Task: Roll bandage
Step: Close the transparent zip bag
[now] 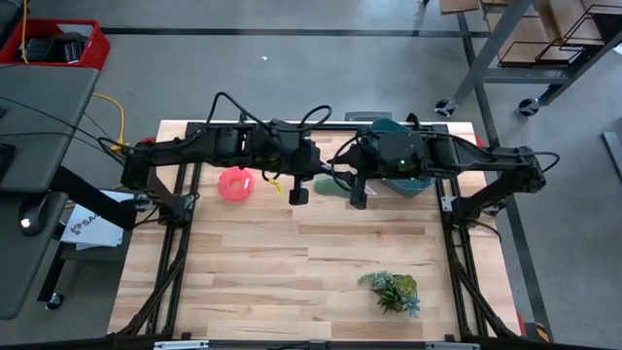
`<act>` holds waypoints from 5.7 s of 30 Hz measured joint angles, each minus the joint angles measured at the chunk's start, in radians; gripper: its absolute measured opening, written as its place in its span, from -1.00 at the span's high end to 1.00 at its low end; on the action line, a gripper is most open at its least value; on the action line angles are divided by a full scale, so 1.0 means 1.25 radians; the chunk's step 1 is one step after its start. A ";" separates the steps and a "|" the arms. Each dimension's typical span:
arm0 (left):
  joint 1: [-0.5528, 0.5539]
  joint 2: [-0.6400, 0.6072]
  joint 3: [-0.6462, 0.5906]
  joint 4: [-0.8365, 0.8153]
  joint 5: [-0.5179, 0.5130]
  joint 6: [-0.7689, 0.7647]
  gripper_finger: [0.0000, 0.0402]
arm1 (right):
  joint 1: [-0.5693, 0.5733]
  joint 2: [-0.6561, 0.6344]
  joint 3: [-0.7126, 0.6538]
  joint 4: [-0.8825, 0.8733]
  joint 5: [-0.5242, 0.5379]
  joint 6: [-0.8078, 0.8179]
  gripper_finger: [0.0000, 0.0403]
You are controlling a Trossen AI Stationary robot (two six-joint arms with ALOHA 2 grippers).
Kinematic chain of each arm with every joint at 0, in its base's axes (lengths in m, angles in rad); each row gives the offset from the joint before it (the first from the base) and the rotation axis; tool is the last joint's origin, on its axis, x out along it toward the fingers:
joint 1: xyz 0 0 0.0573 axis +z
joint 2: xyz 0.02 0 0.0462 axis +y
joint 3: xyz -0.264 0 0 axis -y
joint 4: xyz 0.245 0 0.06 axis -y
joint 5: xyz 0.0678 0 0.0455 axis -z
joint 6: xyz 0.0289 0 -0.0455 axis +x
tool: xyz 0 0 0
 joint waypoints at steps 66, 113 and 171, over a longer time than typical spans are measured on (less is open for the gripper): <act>0.070 -0.026 0.000 -0.013 0.059 -0.021 1.00 | -0.024 -0.012 -0.001 0.030 -0.010 0.137 0.49; 0.026 -0.025 -0.002 -0.007 0.005 0.028 1.00 | -0.043 0.009 0.000 0.035 -0.024 0.021 0.62; 0.063 -0.171 0.007 -0.056 0.074 -0.084 1.00 | -0.042 0.008 0.000 -0.128 -0.035 0.087 1.00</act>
